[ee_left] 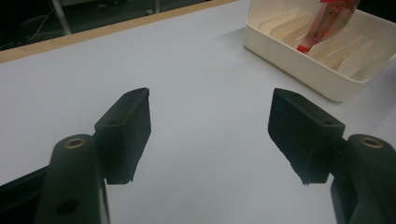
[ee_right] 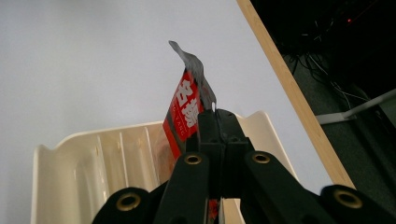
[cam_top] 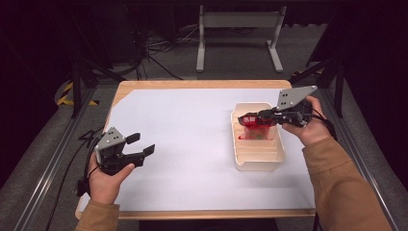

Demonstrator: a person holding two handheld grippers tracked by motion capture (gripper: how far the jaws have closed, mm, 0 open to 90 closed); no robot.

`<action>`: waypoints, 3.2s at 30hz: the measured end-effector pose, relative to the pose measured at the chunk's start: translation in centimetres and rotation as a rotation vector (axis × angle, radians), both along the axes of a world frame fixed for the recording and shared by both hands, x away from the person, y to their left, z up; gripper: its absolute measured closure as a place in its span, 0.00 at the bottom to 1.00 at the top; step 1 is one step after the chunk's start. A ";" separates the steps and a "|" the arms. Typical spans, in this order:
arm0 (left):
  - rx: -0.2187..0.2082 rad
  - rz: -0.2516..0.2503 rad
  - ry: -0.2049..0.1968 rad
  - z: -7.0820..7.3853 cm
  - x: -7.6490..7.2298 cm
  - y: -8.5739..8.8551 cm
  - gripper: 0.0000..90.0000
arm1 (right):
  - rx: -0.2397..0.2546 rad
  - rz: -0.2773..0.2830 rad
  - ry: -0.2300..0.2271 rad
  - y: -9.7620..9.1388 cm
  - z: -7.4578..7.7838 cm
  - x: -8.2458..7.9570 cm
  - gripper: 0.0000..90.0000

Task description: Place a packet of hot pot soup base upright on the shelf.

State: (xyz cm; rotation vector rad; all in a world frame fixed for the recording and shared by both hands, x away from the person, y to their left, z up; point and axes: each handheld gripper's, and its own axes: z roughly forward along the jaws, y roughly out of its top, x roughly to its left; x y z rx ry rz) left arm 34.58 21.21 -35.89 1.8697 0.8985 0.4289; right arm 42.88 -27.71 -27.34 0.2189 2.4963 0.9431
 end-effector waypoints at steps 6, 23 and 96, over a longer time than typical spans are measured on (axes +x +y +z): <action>0.009 -0.004 -0.001 -0.1 0.2 -0.1 0.34 | -0.002 -0.005 0.017 -0.1 -0.6 0.0 0.99; 0.009 -0.012 0.015 -0.3 0.6 -0.4 0.34 | -0.023 -0.002 0.076 -0.2 -2.4 0.1 0.98; -0.018 0.029 0.051 -1.7 1.4 3.2 0.28 | 0.351 -0.375 0.050 -11.0 -4.2 -5.7 0.38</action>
